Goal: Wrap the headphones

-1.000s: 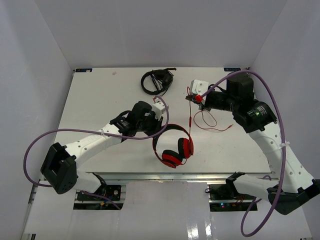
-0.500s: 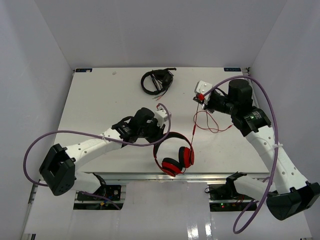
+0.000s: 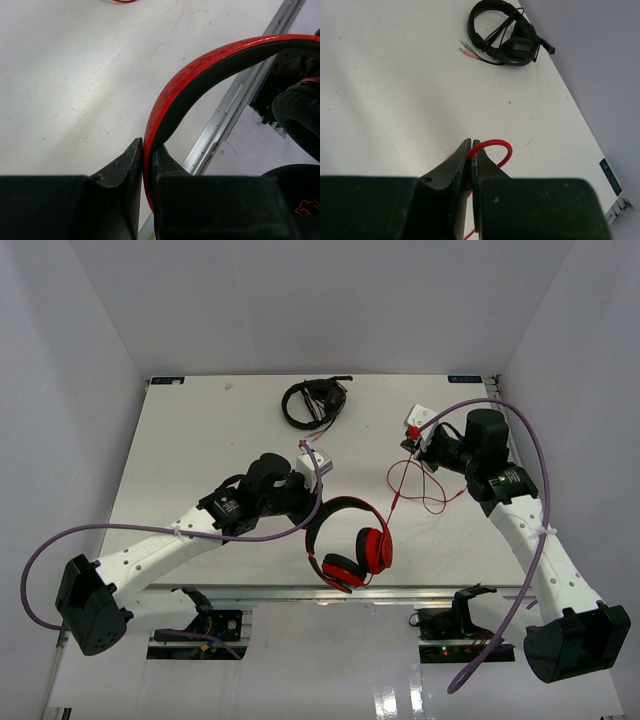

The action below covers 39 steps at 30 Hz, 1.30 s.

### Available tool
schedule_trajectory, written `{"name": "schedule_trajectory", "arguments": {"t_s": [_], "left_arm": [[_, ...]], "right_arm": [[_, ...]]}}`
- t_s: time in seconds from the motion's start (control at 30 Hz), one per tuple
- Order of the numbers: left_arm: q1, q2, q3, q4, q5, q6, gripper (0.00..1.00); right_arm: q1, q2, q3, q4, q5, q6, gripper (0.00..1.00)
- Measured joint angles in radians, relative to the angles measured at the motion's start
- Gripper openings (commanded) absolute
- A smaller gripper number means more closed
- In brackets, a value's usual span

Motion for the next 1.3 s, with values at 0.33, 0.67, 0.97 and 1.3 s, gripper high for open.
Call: {"name": "schedule_trajectory", "arguments": {"t_s": [0.33,0.67,0.97,1.3], "left_arm": [[0.0,-0.076,0.025,0.031,0.048,-0.1,0.0],[0.0,-0.152,0.097,0.187,-0.059,-0.263,0.0],[0.001,-0.202,0.078,0.311,-0.133,-0.367,0.0],[0.001,-0.291,-0.103,0.492,-0.136,-0.452,0.0]], "right_arm": [[-0.074,0.032,-0.073,0.06,-0.176,0.133,0.08],[-0.128,0.038,-0.149,0.208,-0.528,0.365,0.08],[-0.19,0.009,-0.245,0.591,-0.663,0.789,0.08],[-0.245,0.038,-0.383,1.013,-0.528,1.343,0.08]]}}
